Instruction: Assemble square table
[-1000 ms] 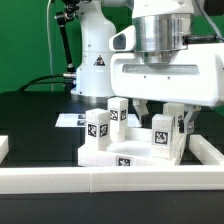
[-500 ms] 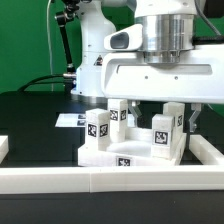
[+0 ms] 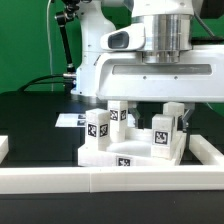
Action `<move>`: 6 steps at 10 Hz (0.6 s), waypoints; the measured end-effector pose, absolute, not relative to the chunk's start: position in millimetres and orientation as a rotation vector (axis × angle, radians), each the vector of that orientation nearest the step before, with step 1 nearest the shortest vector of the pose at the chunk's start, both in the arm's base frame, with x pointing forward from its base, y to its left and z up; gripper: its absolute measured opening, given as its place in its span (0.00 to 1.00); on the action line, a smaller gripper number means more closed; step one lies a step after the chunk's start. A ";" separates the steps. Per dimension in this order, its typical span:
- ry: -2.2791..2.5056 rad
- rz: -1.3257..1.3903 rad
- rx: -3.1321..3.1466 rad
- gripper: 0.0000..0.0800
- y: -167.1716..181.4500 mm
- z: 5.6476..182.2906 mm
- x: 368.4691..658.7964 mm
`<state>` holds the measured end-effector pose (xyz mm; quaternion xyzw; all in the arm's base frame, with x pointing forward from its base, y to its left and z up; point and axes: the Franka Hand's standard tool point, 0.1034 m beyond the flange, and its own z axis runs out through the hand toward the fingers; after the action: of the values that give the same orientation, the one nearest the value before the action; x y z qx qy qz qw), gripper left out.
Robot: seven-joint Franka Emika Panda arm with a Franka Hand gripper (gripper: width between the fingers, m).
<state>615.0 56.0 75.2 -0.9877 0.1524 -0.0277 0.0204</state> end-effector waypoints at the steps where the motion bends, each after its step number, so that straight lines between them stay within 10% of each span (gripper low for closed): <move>1: 0.473 -0.086 -3.063 0.55 56.0 75.2 615.0; 2: 0.487 -0.085 -3.061 0.36 55.9 75.1 615.0; 6: 0.779 -0.079 -2.972 0.36 51.7 74.8 615.1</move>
Offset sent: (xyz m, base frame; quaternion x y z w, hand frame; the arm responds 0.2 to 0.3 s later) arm 0.0000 0.0000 0.0000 0.0000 0.0000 0.0000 1.0000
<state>615.1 51.7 74.8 -0.9665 0.2532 -0.0256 0.0342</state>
